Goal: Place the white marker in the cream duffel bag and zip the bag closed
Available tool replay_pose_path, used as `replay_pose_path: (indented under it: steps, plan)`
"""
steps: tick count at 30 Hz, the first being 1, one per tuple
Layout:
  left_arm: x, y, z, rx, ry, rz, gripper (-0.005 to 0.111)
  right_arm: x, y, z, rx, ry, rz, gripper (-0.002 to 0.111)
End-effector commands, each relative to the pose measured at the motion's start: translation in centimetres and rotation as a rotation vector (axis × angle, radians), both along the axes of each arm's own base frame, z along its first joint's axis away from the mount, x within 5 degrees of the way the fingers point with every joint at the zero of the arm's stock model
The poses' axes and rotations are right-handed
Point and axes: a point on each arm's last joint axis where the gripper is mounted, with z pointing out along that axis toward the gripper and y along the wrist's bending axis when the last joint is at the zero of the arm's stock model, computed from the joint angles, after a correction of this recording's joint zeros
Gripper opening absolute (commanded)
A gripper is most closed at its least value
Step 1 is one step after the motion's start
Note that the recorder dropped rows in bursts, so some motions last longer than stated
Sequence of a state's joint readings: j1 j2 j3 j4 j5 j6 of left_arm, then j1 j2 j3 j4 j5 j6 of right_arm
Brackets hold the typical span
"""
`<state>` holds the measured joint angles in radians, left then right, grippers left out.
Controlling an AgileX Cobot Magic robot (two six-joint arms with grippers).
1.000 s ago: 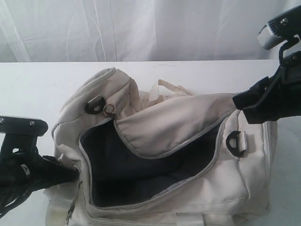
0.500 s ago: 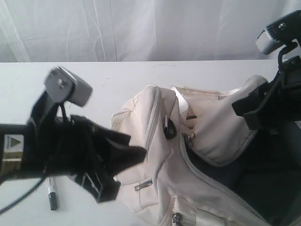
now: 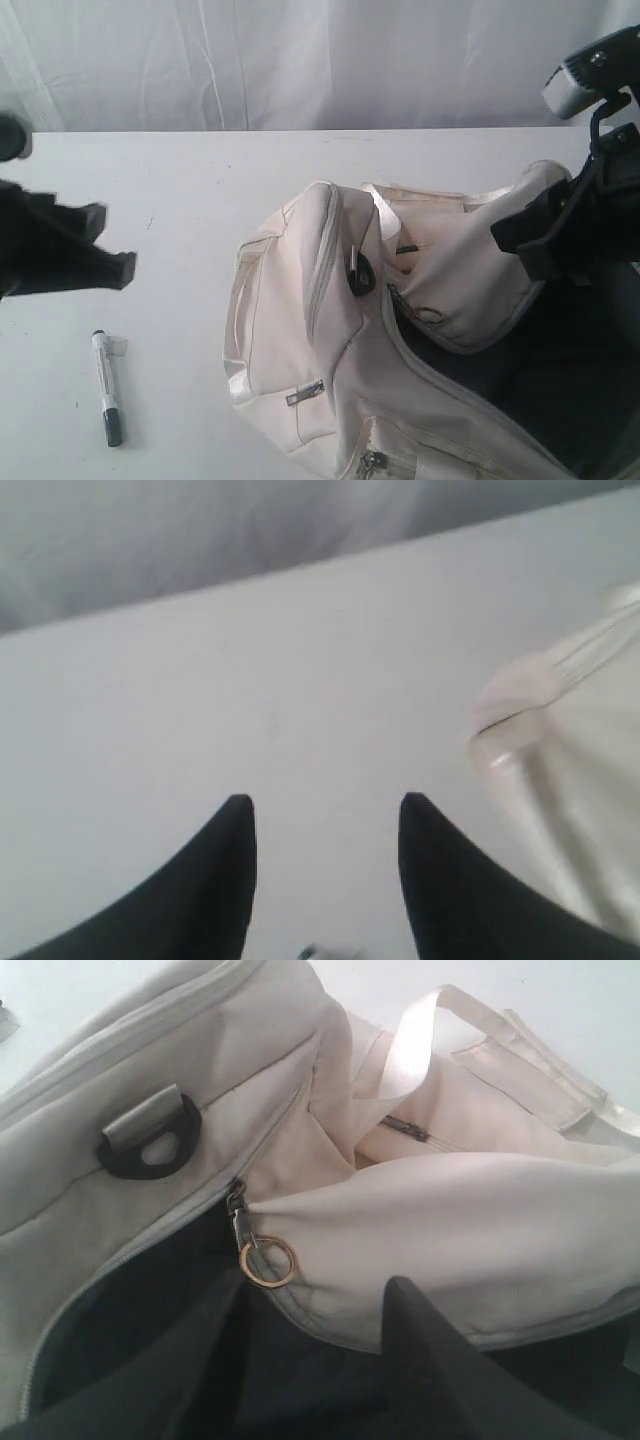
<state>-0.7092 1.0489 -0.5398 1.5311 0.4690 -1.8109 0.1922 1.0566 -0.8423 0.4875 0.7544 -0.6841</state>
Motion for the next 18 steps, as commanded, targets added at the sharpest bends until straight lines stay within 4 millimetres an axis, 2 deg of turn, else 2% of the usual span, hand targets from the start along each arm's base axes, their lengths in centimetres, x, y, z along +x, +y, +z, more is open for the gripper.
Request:
replay_pose_path:
  steps: [1,6,11,18]
  plan:
    - [-1.5,1.9,-3.5,-0.019,0.196,0.214,0.05,-0.1,-0.1,0.1,0.004,-0.014,-0.002,0.04]
    - [-2.0,0.5,-5.4,-0.182,0.326,0.147,0.05,0.0,-0.1,0.1,0.005,-0.025,-0.008,0.04]
    - [-2.2,1.5,-6.9,-0.117,0.365,0.273,0.05,0.0,-0.1,0.1,0.005,-0.023,-0.007,0.04]
    - [-1.6,0.7,-8.1,-0.135,0.384,0.274,0.05,0.0,-0.1,0.1,0.005,-0.023,-0.007,0.04]
